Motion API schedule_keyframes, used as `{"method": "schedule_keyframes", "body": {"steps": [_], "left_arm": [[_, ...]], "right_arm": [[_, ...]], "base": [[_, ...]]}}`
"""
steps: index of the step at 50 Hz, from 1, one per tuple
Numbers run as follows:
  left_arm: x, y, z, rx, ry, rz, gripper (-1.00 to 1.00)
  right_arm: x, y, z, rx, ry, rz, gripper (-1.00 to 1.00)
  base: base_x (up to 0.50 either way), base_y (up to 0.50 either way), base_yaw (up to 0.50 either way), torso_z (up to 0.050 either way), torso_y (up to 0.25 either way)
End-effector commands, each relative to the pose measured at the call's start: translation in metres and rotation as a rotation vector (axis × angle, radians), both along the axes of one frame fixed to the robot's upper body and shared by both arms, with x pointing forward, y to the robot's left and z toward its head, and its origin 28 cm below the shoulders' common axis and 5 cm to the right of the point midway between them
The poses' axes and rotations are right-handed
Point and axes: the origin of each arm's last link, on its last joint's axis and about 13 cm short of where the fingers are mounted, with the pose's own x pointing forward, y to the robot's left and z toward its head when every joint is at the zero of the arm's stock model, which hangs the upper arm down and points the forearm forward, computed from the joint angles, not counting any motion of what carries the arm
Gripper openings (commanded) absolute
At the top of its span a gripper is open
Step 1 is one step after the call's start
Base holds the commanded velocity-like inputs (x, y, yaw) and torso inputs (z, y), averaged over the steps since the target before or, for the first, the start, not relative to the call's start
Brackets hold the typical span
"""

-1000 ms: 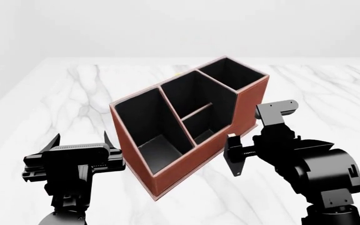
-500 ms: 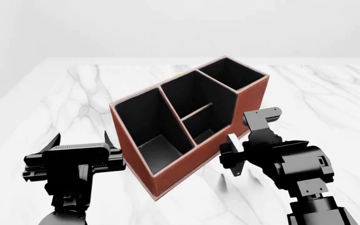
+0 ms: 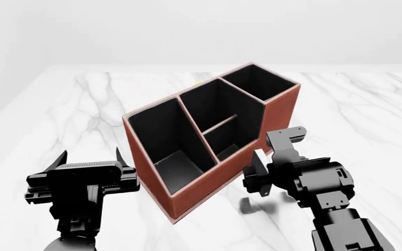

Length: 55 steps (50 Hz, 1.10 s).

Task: Pick up the book and place it in the left compartment of the caddy.

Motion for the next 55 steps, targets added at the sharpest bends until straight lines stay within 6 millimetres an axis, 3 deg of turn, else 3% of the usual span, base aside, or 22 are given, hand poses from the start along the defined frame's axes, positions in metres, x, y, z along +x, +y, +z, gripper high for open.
{"method": "schedule_keyframes", "body": {"steps": [1,4,5,18,23,29,33,37,39,51,55], "left_arm": [[0.0,0.0,-0.001,0.0,0.001,-0.002,1.0],[0.0,0.0,0.0,-0.001,0.0,-0.001,1.0],[0.0,0.0,0.0,0.001,-0.001,-0.001,1.0],[0.0,0.0,0.0,0.0,-0.002,0.002,1.0],[0.0,0.0,0.0,-0.002,-0.002,0.003,1.0],[-0.001,0.001,0.0,-0.002,-0.003,0.006,1.0],[-0.001,0.001,0.0,0.0,-0.002,0.008,1.0],[-0.001,0.0,0.0,0.0,-0.003,0.006,1.0],[-0.001,0.0,0.0,0.0,-0.002,0.005,1.0],[0.0,-0.001,0.001,0.0,-0.004,0.002,1.0],[0.0,-0.002,0.003,0.002,-0.007,0.001,1.0]], "right_arm": [[0.002,0.0,-0.008,-0.018,0.034,0.0,1.0],[0.001,0.0,-0.011,-0.022,0.038,0.001,1.0],[0.001,0.0,-0.01,-0.021,0.034,0.004,-1.0],[0.001,0.0,-0.006,-0.027,0.005,0.0,-1.0],[-0.002,0.0,0.006,-0.019,-0.034,-0.002,-1.0],[-0.018,-0.004,0.036,0.005,-0.118,0.012,-1.0],[-0.047,-0.011,0.068,0.023,-0.169,0.056,-1.0],[-0.067,-0.015,0.084,-0.003,-0.19,0.1,-1.0],[-0.076,-0.029,0.095,-0.096,-0.209,0.019,-1.0],[-0.13,-0.016,0.154,0.006,-0.187,0.253,-1.0],[-0.13,-0.007,0.174,0.065,-0.244,0.3,-1.0]], "base": [[0.0,0.0,0.0,0.0,0.0],[0.0,0.0,0.0,0.0,0.0],[0.0,0.0,0.0,0.0,0.0],[0.0,0.0,0.0,0.0,0.0],[0.0,0.0,0.0,0.0,0.0],[0.0,0.0,0.0,0.0,0.002],[0.0,0.0,0.0,0.0,0.003],[0.0,0.0,0.0,0.0,0.0],[0.0,0.0,0.0,0.0,0.005],[0.0,0.0,0.0,0.0,0.001],[0.0,0.0,0.0,0.0,0.0]]}}
